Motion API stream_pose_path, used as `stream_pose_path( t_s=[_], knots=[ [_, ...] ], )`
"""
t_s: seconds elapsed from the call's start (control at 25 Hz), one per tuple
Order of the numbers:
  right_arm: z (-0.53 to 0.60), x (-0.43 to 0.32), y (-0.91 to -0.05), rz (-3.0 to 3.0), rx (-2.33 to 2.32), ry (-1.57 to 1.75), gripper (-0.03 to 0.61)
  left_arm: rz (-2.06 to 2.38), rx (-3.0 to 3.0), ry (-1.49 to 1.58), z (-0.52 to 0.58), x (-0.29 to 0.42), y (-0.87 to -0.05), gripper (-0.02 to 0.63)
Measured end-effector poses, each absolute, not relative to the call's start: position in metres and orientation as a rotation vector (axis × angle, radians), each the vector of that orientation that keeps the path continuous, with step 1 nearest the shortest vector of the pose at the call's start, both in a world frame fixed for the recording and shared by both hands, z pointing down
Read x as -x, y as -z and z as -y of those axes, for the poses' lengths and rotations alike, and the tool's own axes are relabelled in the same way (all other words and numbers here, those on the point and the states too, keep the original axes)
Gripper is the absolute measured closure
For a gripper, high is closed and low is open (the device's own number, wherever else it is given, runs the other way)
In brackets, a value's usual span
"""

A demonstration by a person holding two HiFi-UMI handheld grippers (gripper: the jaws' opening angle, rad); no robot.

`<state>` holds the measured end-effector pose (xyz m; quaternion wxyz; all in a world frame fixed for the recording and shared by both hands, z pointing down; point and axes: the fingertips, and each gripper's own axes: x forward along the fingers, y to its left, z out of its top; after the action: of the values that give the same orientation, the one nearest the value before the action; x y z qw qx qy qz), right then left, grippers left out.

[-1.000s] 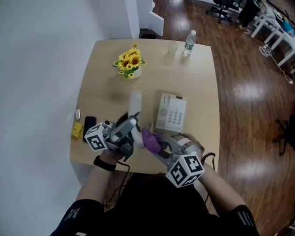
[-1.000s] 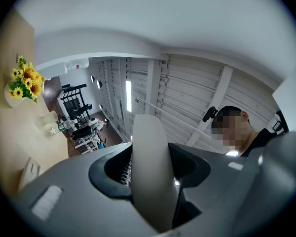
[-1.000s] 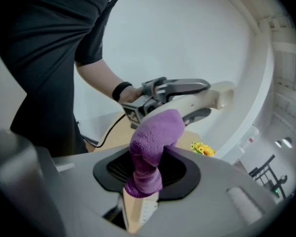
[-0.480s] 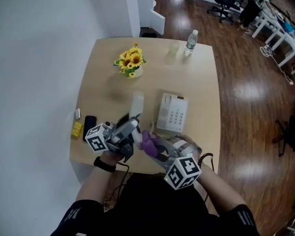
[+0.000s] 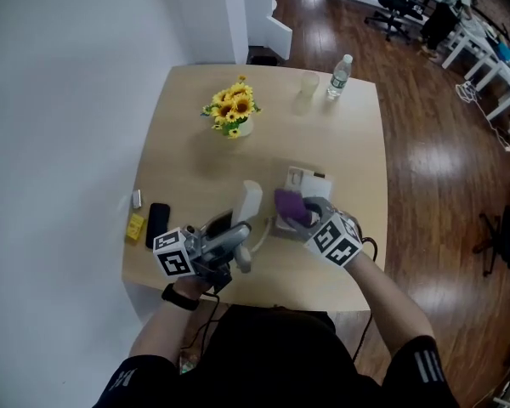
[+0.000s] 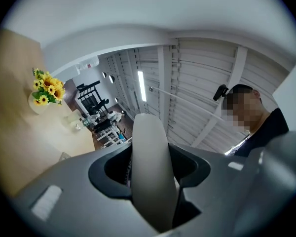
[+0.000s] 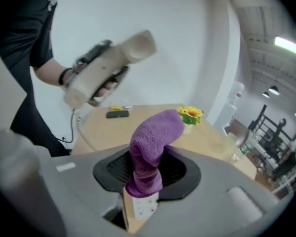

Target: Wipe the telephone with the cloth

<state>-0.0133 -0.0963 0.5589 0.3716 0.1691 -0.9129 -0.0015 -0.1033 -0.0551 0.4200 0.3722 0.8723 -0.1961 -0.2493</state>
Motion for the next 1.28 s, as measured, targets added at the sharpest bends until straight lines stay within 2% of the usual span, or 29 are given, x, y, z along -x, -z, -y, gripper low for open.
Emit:
stream_pose_path(
  t_s=[0.24,0.52,1.28],
  knots=[
    [0.203,-0.012,-0.637,2.093,-0.522,-0.004,0.446,0.536,-2.181,0.615,0.050,0.108,-0.439,0.397],
    [0.241,-0.008,-0.701,1.959,-0.538,-0.085,0.446,0.576,-2.125,0.628,0.043,0.122,-0.453,0.399],
    [0.096,0.019,-0.745,1.996,-0.318,-0.011,0.449,0.526,-2.120,0.634,0.058,0.112,-0.457,0.399]
  ],
)
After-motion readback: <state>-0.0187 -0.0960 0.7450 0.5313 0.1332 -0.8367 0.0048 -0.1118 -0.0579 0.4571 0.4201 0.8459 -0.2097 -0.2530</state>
